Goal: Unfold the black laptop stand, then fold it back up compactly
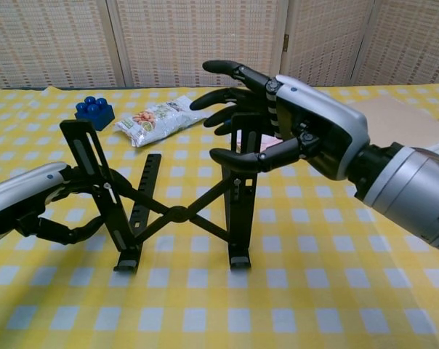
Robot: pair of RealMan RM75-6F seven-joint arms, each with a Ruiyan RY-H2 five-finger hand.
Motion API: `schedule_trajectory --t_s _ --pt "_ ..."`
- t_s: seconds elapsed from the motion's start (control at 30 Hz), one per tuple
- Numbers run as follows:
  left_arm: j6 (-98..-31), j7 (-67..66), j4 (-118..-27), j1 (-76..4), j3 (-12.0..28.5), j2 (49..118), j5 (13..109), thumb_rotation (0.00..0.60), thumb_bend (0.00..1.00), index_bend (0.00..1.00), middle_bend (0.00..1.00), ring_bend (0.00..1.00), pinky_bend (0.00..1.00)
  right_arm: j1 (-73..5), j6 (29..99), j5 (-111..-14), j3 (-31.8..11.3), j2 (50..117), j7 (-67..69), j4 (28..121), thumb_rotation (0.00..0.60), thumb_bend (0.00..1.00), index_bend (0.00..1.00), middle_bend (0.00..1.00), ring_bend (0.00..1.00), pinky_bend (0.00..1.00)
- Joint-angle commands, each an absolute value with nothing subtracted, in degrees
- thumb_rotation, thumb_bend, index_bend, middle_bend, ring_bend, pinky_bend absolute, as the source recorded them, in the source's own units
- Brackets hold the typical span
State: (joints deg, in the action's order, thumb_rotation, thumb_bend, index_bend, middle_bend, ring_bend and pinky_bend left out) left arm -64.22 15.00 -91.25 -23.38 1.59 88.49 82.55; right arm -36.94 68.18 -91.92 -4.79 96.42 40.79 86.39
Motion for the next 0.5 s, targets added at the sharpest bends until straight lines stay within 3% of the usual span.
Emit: schedule_trajectory --t_s 0.03,0.3,0.5 --pt "-65.31 16.13 -92.01 -22.91 1.38 87.18 83.58 0.600 0.52 0.27 0.26 0.12 0.14 -36.94 67.85 -91.38 -4.96 96.13 40.02 86.11 0.600 0.33 0.00 0.19 0.20 0.16" --pt "-70.94 19.24 -94.29 -20.77 1.17 82.71 86.79 0.600 0.51 0.27 0.25 0.10 0.10 -38.27 66.45 -87.87 -8.69 97.79 37.29 82.78 0.600 0.33 0.00 0.05 0.05 0.01" --pt "-75.93 19.48 -95.35 -19.05 1.69 80.33 88.83 0.600 0.51 0.27 0.25 0.07 0.09 -39.96 64.19 -83.61 -12.31 99.84 34.41 80.02 0.600 0.33 0.00 0.01 0.02 0.00"
